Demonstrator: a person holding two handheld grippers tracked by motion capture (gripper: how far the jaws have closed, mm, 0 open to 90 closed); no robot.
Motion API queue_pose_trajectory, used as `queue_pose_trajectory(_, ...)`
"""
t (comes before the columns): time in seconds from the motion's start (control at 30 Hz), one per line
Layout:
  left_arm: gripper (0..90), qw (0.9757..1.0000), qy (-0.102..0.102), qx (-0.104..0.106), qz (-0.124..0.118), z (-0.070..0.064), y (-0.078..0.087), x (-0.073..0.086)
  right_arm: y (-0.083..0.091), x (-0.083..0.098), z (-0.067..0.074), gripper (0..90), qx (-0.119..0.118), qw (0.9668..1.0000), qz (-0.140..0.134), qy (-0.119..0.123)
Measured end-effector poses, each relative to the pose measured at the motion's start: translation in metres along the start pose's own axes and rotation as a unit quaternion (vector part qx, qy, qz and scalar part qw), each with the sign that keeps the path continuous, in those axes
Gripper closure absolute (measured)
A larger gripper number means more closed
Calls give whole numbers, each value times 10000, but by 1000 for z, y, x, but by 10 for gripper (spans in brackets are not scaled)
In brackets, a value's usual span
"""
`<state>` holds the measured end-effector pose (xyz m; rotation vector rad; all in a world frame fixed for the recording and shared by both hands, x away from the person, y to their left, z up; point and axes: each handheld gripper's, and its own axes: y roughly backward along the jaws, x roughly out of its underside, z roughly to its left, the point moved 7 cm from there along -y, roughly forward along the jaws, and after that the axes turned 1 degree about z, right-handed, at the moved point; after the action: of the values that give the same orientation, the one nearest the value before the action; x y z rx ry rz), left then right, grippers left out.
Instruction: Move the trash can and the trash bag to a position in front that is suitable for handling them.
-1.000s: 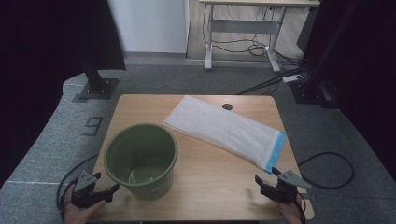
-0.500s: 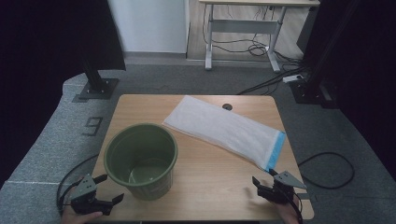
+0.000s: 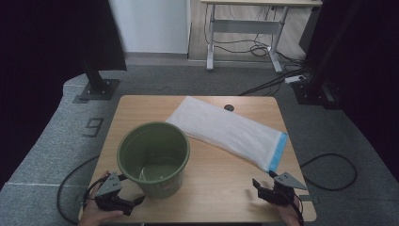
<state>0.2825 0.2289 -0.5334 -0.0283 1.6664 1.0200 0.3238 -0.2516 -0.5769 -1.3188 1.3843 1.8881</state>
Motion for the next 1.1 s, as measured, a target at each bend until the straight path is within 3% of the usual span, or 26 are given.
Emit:
queue_pose_trajectory(0.43,30,9998,-52,-173,-33,-2,-40,-28,-2,-4,6,198,-93,9999,-54,-19)
queue_pose_trajectory(0.63,39,9993,-201,-291,84,-6,-55,-37,-1,-5,6,198,-127,9999,-60,67)
queue_pose_trajectory(0.8,46,9996,-166,-235,42,-6,-65,-44,3,-3,3,198,-124,9999,-68,11)
queue_pose_trajectory(1.1,68,9992,-346,-180,105,-12,-87,-63,3,-4,0,199,-136,9998,-103,-103)
